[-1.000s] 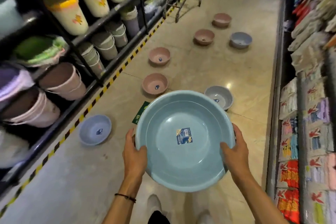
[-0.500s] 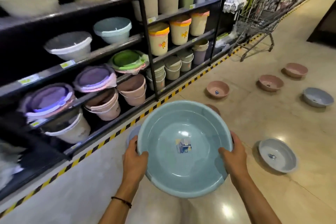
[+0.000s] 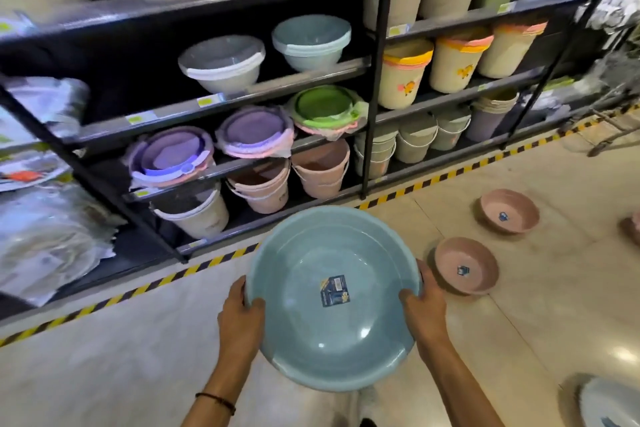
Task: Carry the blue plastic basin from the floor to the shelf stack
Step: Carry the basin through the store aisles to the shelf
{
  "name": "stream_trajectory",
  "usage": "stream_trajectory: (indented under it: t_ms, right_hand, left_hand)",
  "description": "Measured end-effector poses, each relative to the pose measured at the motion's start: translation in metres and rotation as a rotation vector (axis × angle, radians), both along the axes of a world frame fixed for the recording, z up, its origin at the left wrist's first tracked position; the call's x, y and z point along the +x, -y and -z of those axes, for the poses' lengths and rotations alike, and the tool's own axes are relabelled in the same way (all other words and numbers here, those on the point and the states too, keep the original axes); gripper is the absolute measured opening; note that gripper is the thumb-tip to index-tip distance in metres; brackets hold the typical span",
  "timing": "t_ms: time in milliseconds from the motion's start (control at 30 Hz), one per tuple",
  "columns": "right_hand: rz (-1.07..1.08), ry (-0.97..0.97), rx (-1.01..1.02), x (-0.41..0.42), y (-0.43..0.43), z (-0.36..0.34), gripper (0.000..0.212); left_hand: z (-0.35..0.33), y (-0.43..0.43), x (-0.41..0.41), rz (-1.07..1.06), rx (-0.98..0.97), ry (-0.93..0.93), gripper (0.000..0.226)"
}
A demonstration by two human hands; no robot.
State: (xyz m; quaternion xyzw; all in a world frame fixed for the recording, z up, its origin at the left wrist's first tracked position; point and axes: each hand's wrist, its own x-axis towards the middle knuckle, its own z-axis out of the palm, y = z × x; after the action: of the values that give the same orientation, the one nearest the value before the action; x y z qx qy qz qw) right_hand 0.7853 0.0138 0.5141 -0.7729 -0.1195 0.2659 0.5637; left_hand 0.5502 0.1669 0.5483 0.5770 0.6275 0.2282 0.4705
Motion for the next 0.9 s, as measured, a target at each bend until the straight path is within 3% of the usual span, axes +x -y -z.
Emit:
stream_trajectory:
  t_ms: [233, 467, 900]
  right_hand:
    - [-0.171, 0.022, -0.015, 0.062, -0.087, 0.006, 0.069]
    - [-0.181, 0.032, -0.100, 0.083, -0.172, 0.047, 0.082]
    - [-0.151, -0.054, -0.262, 0.136, -0.319, 0.177, 0.084]
  left_hand:
    - [0.018, -0.051, 0.039, -0.152, -0.051, 0.021, 0.050]
    - [0.058, -0.135, 0.066, -0.204, -0.141, 0.005, 0.056]
    - [0.203, -0.326, 0.129, 0.002, -0.345, 0.022, 0.079]
